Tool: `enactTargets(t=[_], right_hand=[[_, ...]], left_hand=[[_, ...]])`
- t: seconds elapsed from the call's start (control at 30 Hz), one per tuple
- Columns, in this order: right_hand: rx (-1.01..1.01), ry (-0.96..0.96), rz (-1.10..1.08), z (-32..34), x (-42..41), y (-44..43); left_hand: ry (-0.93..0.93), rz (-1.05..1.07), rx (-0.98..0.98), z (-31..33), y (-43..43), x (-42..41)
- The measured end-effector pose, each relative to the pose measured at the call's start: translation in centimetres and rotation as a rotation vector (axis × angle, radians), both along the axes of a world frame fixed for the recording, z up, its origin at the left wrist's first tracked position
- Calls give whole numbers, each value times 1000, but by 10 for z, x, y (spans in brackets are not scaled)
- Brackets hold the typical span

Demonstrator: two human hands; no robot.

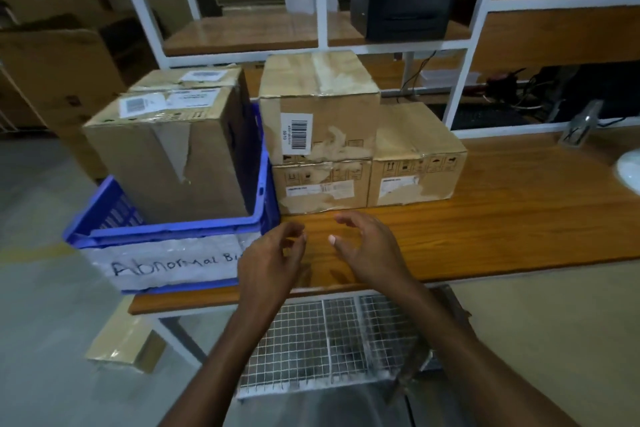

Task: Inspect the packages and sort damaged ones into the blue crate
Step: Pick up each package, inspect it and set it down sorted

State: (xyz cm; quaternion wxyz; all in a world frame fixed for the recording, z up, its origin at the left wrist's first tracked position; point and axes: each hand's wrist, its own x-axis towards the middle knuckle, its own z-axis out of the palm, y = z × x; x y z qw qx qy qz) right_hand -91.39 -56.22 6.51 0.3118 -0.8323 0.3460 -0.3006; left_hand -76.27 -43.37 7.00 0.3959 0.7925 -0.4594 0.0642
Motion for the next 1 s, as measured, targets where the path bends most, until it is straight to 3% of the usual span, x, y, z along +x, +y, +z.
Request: enactTargets(t=[0.2, 0.57, 0.83, 1.0], right_hand=[[47, -69, 188, 2, 14, 44], [98, -68, 483, -14, 58, 158], [104, -20, 600, -17, 126, 255], [148, 15, 606, -43, 194, 326]], left_hand=[[128, 120, -123, 11, 62, 2], [223, 515, -38, -12, 215, 22], [319, 728, -59, -22, 336, 89], [358, 725, -46, -36, 423, 158]])
